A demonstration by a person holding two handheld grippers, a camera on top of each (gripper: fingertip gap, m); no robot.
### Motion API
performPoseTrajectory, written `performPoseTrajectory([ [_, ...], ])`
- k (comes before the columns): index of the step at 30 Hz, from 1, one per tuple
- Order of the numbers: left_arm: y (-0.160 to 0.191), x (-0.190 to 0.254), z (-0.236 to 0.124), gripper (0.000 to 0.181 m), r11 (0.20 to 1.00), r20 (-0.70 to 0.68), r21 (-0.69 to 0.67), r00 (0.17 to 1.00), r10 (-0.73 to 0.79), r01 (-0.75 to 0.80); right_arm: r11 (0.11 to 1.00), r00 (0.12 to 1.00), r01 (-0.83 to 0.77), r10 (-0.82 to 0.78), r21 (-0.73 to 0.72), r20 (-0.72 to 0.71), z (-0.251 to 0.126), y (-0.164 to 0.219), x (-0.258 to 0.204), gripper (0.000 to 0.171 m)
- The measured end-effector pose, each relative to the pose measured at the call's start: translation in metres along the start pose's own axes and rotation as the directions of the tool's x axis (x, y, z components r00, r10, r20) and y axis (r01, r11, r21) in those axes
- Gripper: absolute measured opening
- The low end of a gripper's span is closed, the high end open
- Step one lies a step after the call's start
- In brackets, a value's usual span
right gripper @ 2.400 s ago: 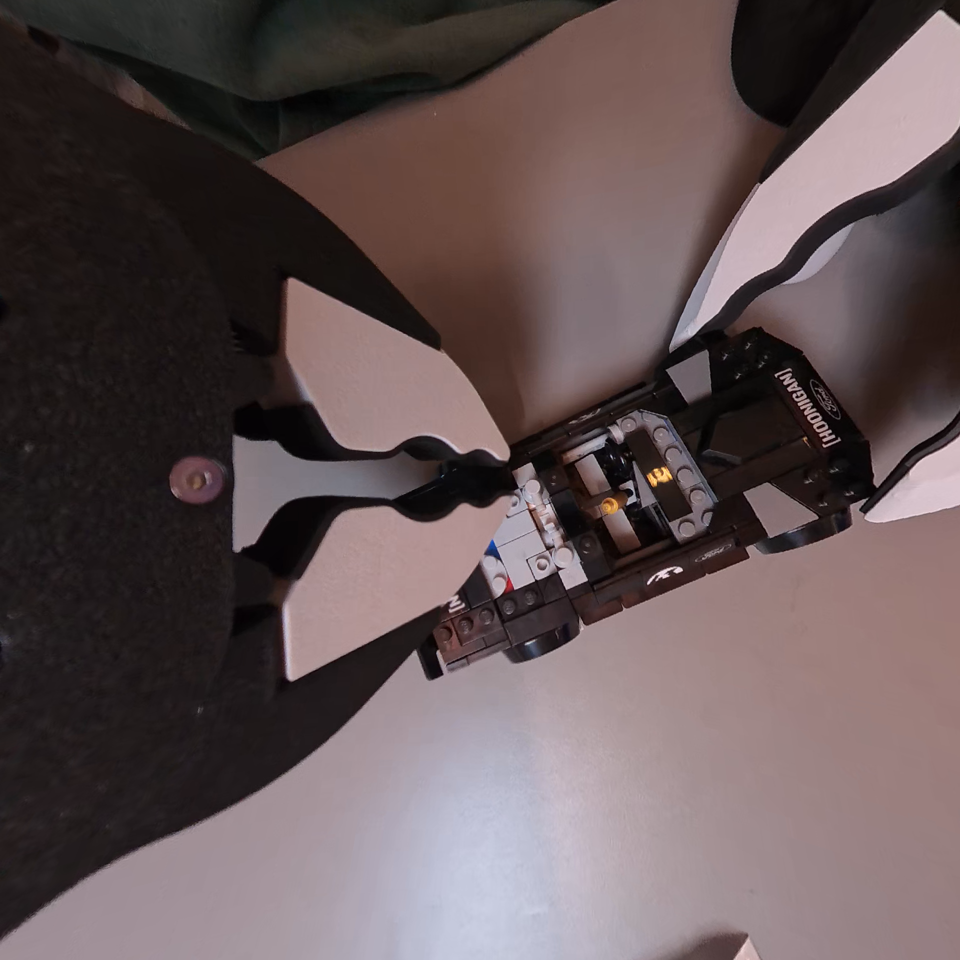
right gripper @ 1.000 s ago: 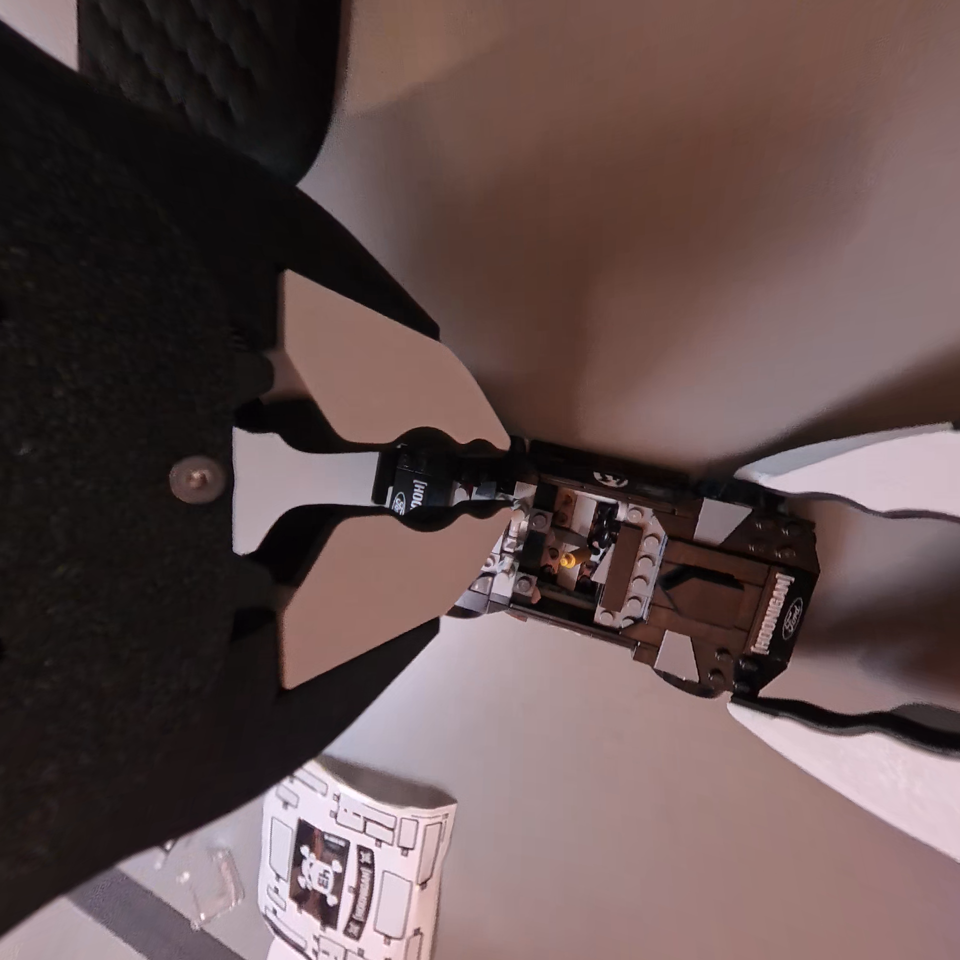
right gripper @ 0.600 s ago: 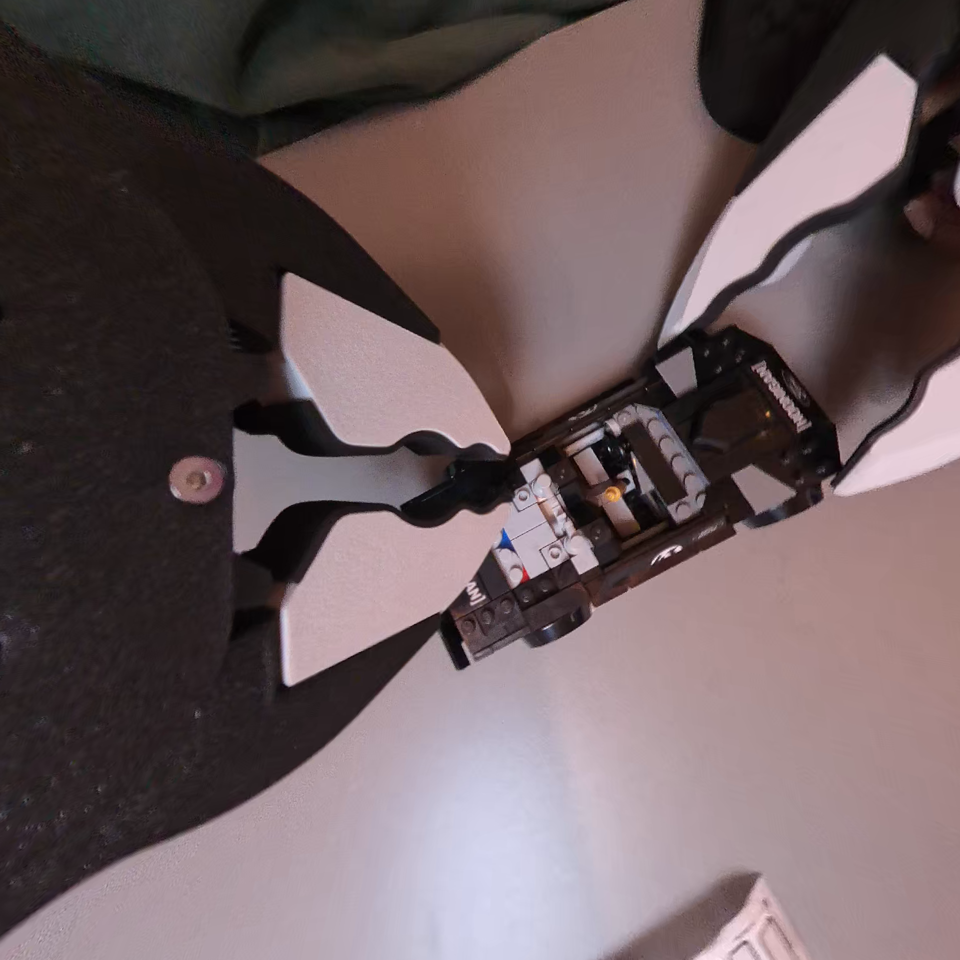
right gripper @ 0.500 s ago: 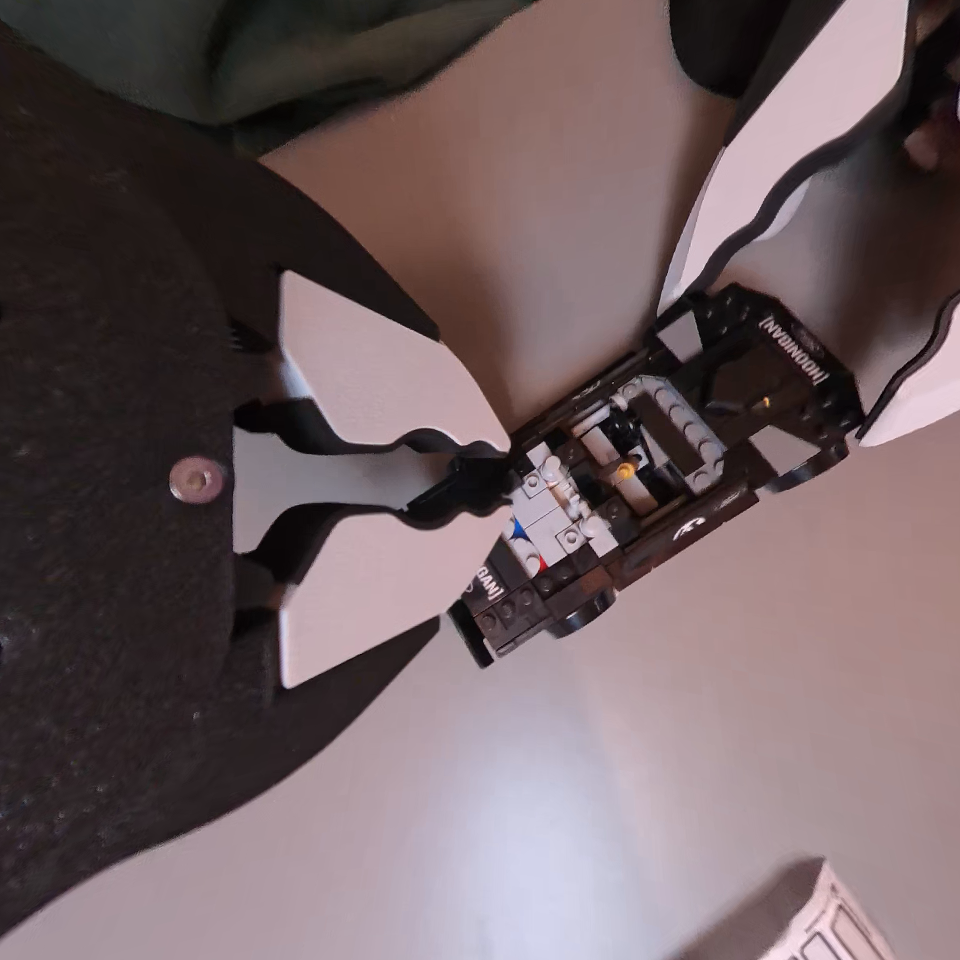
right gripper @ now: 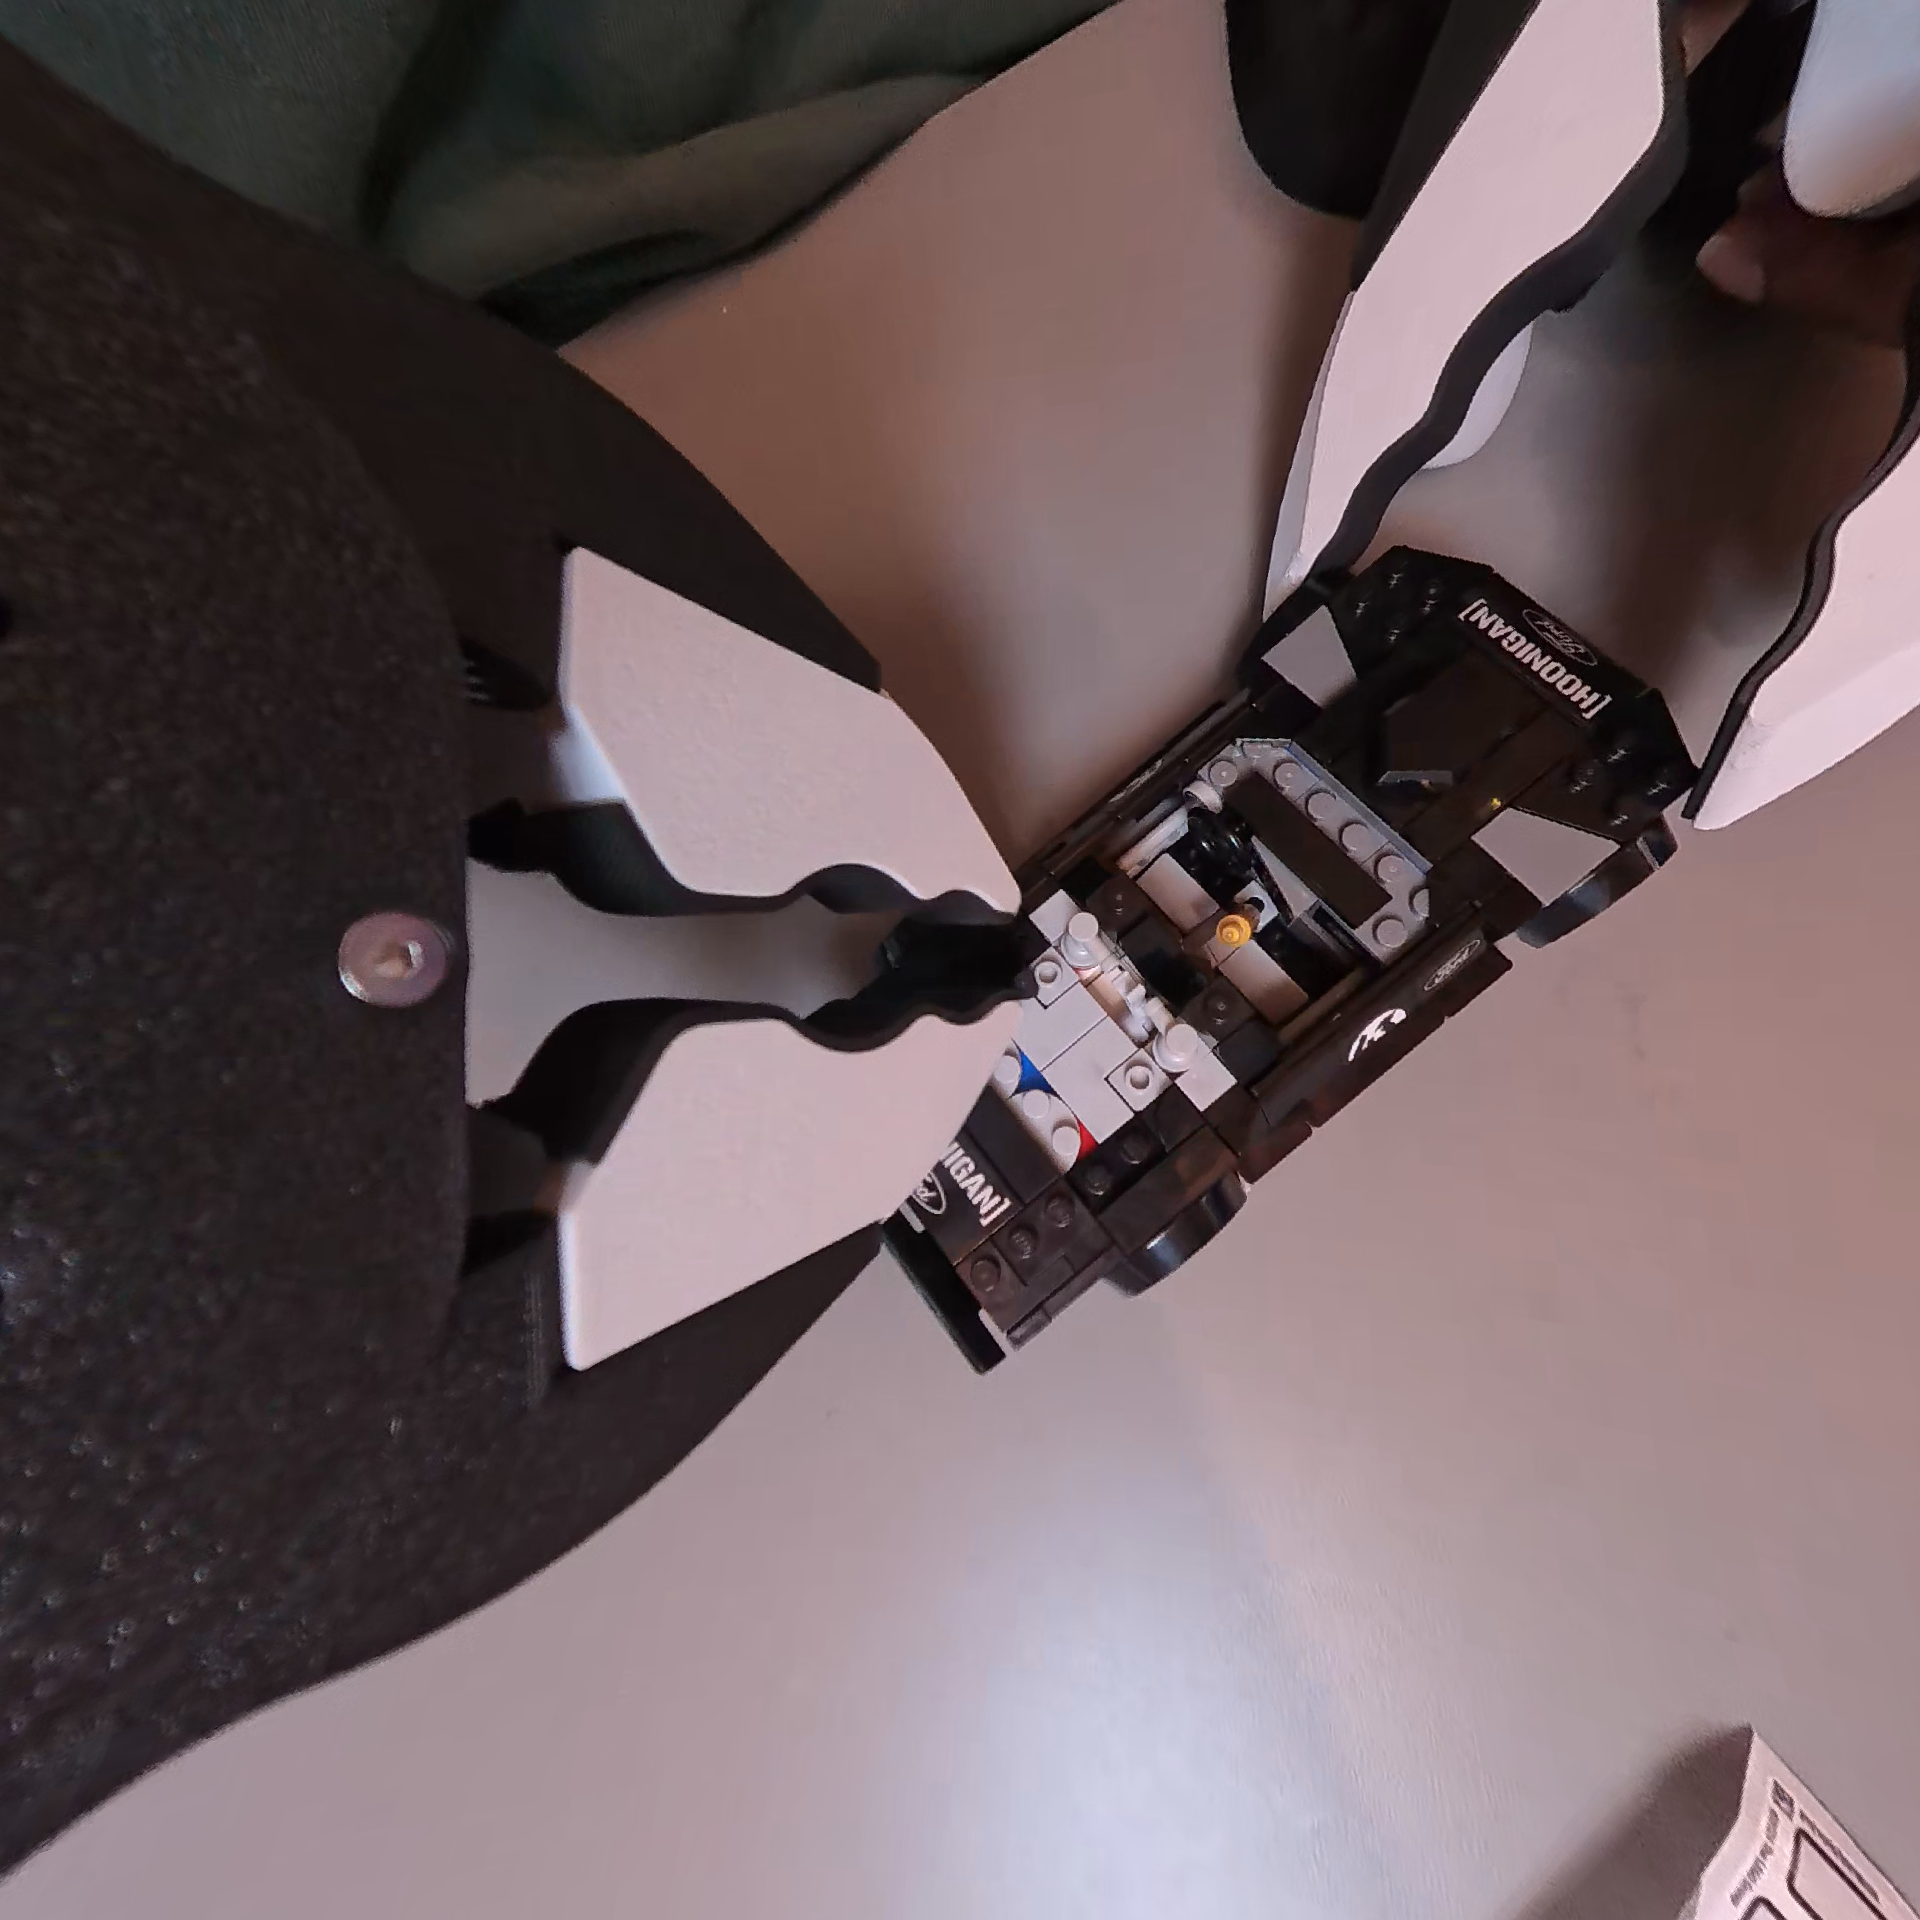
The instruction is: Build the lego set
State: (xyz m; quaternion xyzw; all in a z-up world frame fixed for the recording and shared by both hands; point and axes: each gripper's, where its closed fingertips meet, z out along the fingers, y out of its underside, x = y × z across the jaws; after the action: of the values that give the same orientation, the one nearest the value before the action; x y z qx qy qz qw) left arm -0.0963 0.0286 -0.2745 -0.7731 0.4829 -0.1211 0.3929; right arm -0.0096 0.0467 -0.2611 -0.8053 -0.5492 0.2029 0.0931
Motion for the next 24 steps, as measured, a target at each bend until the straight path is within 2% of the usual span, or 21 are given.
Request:
performPoseTrajectory([
  [7,-0.0001,0.0002,0.0001,0.077,1.000,-0.001,0.001,1.000,0.000,0.000,0.997,0.997,0.081,-0.081,0.008,-0.009,0.0004,-0.0010,0.0042,0.005],
  [11,-0.0001,0.0002,0.0002,0.077,1.000,-0.003,0.002,1.000,-0.002,0.002,0.971,0.970,0.237,-0.236,0.007,-0.055,-0.0007,-0.0020,0.0033,0.000],
  [16,-0.0001,0.0003,0.0002,0.077,1.000,-0.003,0.003,1.000,-0.001,0.001,0.898,0.888,0.439,-0.440,-0.043,-0.136,-0.0007,-0.0021,0.0033,0.000],
  [24,0.0001,0.0005,-0.0001,0.077,1.000,-0.003,0.000,1.000,0.001,-0.001,0.922,0.916,0.386,-0.386,-0.026,-0.110,-0.0066,-0.0059,0.0063,0.008],
])
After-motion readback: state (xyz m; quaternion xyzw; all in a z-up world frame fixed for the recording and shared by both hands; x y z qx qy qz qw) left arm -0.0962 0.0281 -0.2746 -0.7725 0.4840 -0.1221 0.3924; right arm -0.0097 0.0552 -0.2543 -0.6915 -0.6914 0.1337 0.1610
